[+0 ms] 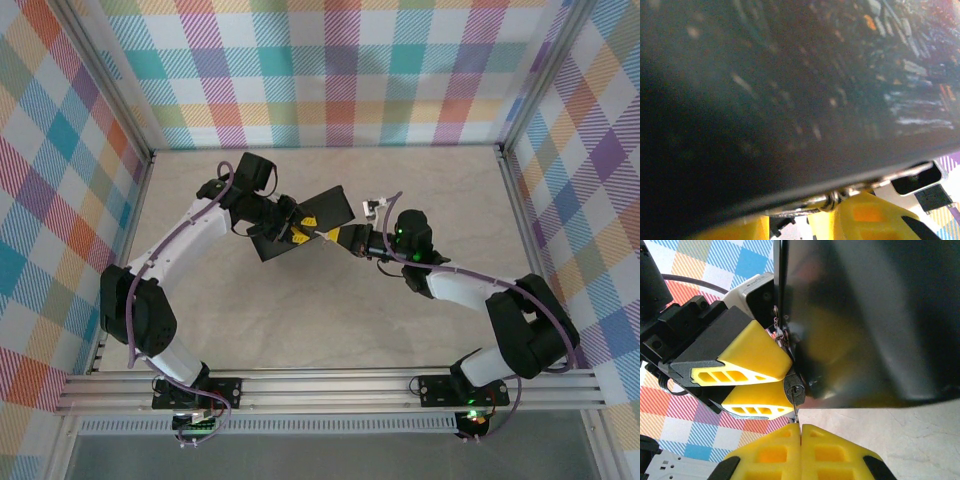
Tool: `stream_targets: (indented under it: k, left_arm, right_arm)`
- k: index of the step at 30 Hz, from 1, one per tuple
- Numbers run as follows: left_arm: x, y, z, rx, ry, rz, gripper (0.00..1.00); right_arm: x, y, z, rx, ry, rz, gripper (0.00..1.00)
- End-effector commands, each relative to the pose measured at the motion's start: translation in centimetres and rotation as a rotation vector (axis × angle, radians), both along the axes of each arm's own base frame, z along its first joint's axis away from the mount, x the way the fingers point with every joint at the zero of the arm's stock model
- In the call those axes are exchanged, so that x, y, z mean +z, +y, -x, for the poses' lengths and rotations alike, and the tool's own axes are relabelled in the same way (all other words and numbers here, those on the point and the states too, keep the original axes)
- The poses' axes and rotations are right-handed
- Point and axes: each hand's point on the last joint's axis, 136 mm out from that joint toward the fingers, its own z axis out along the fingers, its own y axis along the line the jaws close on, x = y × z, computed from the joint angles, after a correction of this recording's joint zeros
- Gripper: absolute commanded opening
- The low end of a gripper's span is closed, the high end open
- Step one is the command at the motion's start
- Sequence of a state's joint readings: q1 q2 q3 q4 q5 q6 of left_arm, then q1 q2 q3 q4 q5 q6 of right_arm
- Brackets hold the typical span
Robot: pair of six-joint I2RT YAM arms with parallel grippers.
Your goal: Unlock the padlock with the key
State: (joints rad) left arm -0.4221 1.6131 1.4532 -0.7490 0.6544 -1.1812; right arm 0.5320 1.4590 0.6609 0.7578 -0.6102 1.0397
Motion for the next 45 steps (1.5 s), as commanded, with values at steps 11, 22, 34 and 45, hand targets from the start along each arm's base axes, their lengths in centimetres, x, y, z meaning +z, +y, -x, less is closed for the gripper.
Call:
stream_targets:
  k: [11,22,34,45]
  left_arm:
    - [4.2,-0.3,0.0,-0.035,-0.142,0.086,0.01]
    - [4.0,-0.3,-0.1,-0.035,-0.137,0.084,0.02]
    - [4.4,-0.7,-0.1,-0.053,-0.146,0.104,0.02]
    - [4.6,-1.7,0.4,-0.117,-0.145,0.107,0.02]
  right_arm:
    - [1.7,1.2,-0.3,0.028,-0.049,-0.032,0.00]
    - [2.2,1.3,0.0,0.038,-0.074,-0.053,0.00]
    - [1.2,1.8,-0.7,0.044,-0.051,-0.069,0.00]
    - [1.5,2.5,-1.3,0.058,-0.054,-0.095,0.00]
